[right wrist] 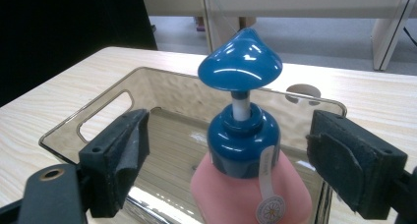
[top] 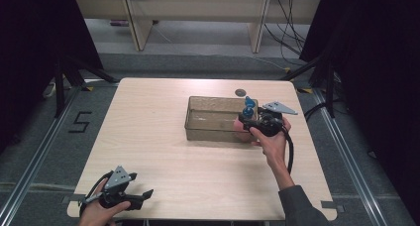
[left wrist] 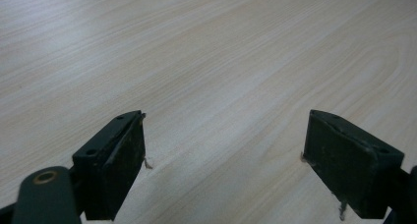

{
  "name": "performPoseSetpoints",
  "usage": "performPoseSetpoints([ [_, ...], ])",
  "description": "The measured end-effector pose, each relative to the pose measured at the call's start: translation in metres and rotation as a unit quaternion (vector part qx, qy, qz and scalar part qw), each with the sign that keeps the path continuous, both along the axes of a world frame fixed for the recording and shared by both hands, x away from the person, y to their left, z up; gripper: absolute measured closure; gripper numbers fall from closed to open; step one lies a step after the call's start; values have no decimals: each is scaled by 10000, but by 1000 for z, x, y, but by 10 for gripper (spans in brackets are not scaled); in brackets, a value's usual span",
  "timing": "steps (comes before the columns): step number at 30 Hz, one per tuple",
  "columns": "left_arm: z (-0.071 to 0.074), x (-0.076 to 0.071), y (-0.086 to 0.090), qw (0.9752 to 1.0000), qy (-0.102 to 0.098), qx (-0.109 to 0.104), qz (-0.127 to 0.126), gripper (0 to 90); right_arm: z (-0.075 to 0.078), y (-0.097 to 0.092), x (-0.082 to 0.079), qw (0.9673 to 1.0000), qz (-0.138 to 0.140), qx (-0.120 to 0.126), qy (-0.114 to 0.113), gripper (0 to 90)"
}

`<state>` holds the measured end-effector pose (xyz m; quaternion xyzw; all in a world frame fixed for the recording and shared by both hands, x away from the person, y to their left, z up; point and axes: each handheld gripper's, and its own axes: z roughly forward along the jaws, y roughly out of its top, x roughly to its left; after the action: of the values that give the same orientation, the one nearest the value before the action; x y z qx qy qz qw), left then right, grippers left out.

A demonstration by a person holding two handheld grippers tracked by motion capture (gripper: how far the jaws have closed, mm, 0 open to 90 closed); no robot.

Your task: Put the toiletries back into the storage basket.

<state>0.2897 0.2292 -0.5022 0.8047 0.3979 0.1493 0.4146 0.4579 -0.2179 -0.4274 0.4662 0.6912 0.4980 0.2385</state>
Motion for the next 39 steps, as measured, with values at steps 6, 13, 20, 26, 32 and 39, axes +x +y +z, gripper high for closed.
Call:
performPoseSetpoints([
  [6, 1, 0, 2, 9998, 6, 138, -109, 152, 3, 1, -3, 9999, 70, 91, -12, 170],
  [13, 0, 0, 1, 10000, -9, 4, -46, 152, 5, 2, -7, 10000, 54, 47, 20, 170],
  [20, 1, 0, 2, 9998, 17, 129, -122, 152, 6, 3, -11, 9999, 86, 69, -23, 170],
  [26, 1, 0, 2, 9999, -11, 118, -105, 152, 9, 0, -16, 10000, 20, 79, 16, 170],
  [32, 0, 0, 1, 10000, -11, 60, -71, 153, 11, -3, -21, 9999, 76, 101, -66, 170],
  [39, 0, 0, 1, 9999, 23, 82, -69, 152, 11, -3, -27, 9999, 107, 81, -89, 172],
])
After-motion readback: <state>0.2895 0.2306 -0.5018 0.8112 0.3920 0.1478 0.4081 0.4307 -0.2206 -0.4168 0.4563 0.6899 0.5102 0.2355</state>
